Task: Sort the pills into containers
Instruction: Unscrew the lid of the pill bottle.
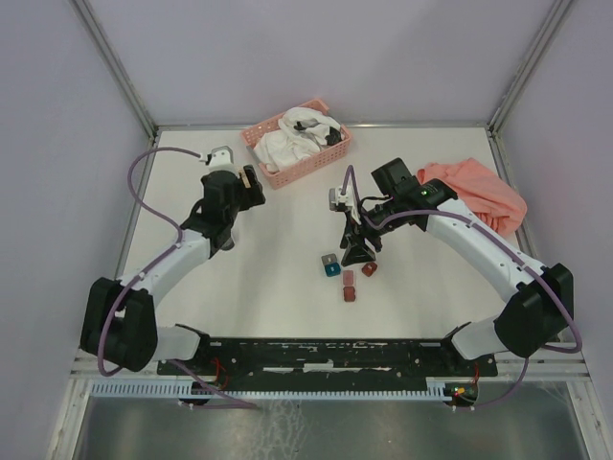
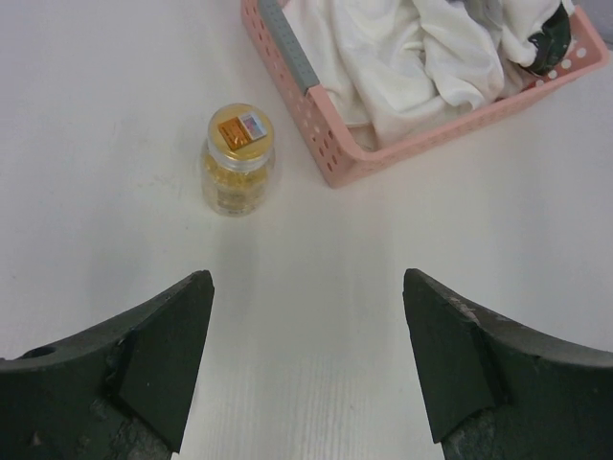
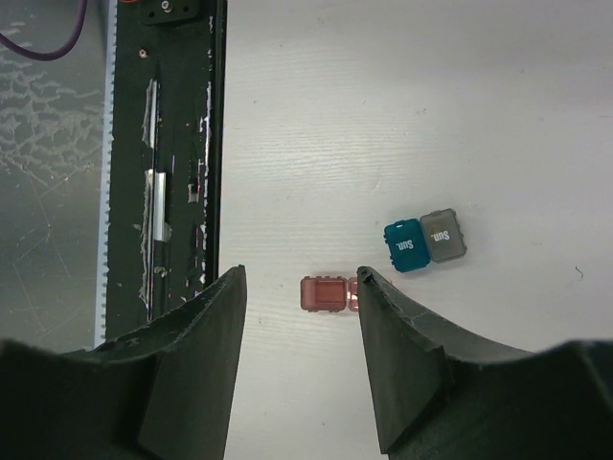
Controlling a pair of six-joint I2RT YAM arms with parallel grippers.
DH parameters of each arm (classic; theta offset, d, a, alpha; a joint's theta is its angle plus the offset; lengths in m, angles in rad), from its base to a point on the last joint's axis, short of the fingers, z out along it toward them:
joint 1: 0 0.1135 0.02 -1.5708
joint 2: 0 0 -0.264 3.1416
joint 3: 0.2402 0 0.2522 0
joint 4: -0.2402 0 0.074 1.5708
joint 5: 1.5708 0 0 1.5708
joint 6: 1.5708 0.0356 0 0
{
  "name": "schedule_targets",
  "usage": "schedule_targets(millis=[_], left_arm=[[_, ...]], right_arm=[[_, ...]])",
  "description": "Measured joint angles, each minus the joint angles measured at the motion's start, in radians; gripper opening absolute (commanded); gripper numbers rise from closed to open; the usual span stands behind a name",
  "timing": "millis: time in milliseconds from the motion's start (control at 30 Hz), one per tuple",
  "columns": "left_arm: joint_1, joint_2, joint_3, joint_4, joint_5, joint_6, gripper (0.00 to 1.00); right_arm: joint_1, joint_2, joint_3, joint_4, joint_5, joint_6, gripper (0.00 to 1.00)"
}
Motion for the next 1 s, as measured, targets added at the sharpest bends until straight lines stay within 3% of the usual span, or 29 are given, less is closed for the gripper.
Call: schedule_targets(millis=[233,467,733,1000], left_arm=[[0.086,0.209,0.159,-0.025,0.061,0.023,0.87],[0.101,0.43,0.399,-0.129,-0.004,0.056,0.86],[0.102,0.536,0.492,-0.203,-0.067,0.09,0.65],[0.109,0.589,0.544,-0.244,-0.064,0.092,0.58]], right_arm=[[0.0,0.0,0.0,0.002,0.01,0.0,0.58],[0.0,0.0,-0.002,0.002,0.013,0.0,0.58],[0.0,0.0,-0.002,0.003,0.013,0.0,0.58],[0.0,0.002,-0.002,0.003,0.014,0.0,0.58]])
